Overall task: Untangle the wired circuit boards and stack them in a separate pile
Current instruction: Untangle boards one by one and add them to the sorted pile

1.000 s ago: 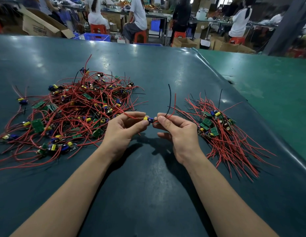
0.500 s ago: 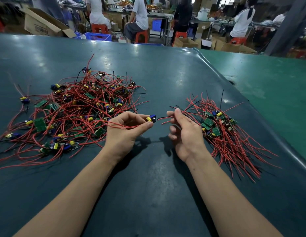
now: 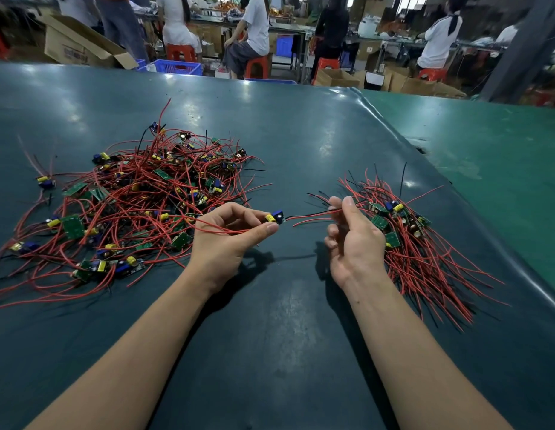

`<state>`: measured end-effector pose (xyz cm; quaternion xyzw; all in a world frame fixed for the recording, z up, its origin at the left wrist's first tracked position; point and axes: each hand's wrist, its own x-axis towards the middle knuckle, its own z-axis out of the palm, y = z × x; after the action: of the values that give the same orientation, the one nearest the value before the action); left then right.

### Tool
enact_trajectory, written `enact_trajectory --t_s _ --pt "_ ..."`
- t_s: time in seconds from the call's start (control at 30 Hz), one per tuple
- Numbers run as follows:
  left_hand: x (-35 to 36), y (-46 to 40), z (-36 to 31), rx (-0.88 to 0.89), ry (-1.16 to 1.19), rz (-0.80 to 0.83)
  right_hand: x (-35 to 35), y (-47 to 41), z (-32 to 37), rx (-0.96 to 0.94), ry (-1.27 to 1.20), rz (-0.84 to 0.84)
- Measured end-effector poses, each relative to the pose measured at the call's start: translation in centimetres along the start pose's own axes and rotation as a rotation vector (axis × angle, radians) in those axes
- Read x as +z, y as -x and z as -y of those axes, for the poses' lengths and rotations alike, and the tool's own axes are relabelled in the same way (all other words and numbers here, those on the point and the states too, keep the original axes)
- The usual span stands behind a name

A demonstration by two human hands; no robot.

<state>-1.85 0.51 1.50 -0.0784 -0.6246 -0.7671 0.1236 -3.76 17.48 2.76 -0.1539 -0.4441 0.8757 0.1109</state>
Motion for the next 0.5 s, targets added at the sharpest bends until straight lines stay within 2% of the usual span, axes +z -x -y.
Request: enact_trajectory --t_s 0.27,0.37,0.5 --pt "-0.1 0.2 -0.1 -0.044 0.025 0.052 -0.3 -0.4 0.2 0.045 -0.12 0.058" --pt "-0.2 0.2 -0.1 -0.05 0.025 0.062 -0.5 -0.6 0.0 -0.148 0.019 -0.013" --pt "-0.4 0.1 -0.1 -0.057 0.037 0.045 -1.1 -0.6 -0.3 -0.612 0.486 -0.096"
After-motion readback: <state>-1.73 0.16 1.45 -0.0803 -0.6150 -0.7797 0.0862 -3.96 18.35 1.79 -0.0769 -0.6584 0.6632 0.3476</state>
